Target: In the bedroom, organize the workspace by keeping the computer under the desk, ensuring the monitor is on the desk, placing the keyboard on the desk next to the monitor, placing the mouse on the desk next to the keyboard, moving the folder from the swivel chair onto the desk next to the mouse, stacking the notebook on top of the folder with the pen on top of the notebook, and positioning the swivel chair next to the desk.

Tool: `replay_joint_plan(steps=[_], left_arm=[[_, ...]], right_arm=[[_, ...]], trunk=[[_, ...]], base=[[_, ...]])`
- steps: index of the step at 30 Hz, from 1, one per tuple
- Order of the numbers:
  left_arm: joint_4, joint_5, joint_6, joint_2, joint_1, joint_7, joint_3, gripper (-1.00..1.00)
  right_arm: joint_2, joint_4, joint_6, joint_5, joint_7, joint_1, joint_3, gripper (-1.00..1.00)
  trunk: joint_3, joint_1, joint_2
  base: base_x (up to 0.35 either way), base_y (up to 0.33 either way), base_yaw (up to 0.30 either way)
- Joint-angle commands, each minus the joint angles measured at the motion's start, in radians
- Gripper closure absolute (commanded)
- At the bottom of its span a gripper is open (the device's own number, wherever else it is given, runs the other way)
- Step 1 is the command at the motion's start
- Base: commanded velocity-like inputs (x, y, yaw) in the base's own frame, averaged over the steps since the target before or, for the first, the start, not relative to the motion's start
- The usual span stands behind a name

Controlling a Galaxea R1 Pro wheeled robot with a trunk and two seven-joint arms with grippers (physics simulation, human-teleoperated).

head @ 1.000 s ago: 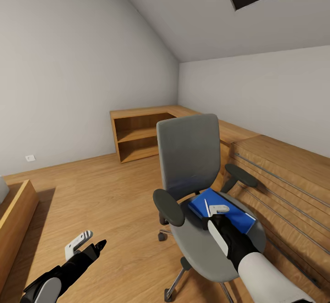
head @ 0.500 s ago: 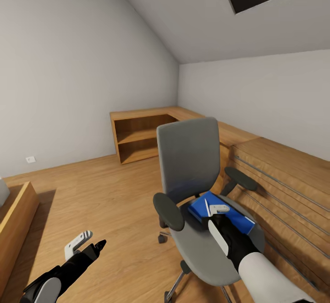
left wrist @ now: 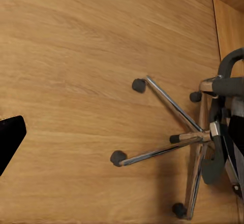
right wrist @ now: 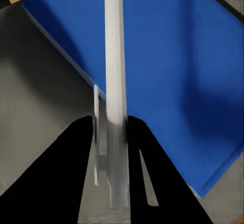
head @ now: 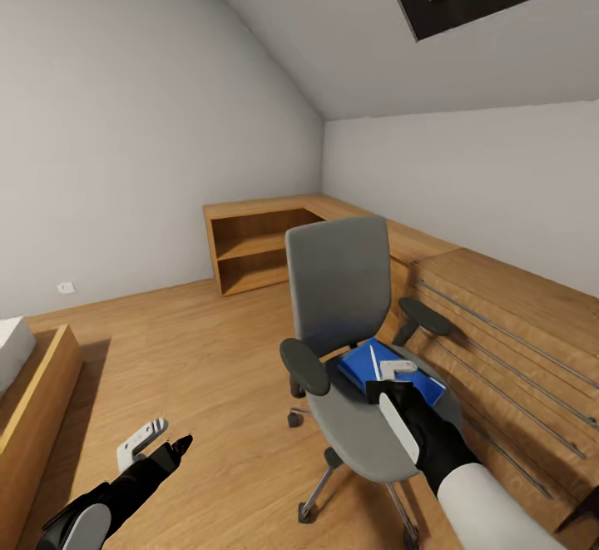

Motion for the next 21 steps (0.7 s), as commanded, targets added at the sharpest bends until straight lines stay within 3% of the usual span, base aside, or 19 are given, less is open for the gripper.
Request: replay_joint_plan(steps=[1,5,7,10,12,13,16,21], left_arm=[[-0.001,0.011,0.003,0.0,-0.001,0.009,0.0,-1.0],[-0.001,0.01,0.002,-0.002,-0.001,0.009,-0.003,-1.0],[-0.002,0.009,0.0,-0.003,-0.001,0.007,-0.01,-1.0],[-0.007,-0.006,-0.022,-0.004,-0.001,0.004,-0.057,-1.0],[-0.01,-0.057,-0.099,-0.001,0.0,0.006,-0.14,-1.0],[-0.011,-0.075,-0.126,-0.001,0.0,0.006,-0.161,-1.0],[-0.012,-0.171,-0.262,0.001,0.0,0.007,-0.244,-1.0],[-0.012,-0.201,-0.301,0.002,-0.001,0.007,-0.274,-1.0]], right_arm=[[-0.003,-0.025,0.002,-0.012,-0.01,0.01,0.003,1.0],[-0.019,-0.116,0.006,-0.014,-0.01,0.048,0.003,1.0],[-0.038,-0.219,0.016,-0.019,-0.01,0.092,0.002,1.0],[-0.061,-0.354,0.035,-0.033,-0.011,0.15,-0.014,1.0],[-0.07,-0.438,0.052,-0.047,-0.011,0.185,-0.041,1.0],[-0.071,-0.454,0.059,-0.051,-0.011,0.191,-0.049,1.0],[-0.074,-0.517,0.119,-0.061,-0.011,0.213,-0.091,1.0],[-0.074,-0.565,0.144,-0.064,-0.011,0.218,-0.123,1.0]], trunk=[[0.002,-0.005,0.007],[0.015,-0.02,0.035],[0.021,-0.028,0.049],[0.03,-0.039,0.07],[0.037,-0.047,0.084],[0.04,-0.051,0.091],[0.049,-0.062,0.112],[0.065,-0.081,0.147]], base=[[-0.336,0.0,0.0],[-0.338,0.0,0.0],[-0.336,0.0,0.0],[-0.202,0.0,0.0],[-0.077,0.0,0.0],[-0.048,0.0,0.0],[-0.02,0.0,0.0],[-0.003,0.0,0.0]])
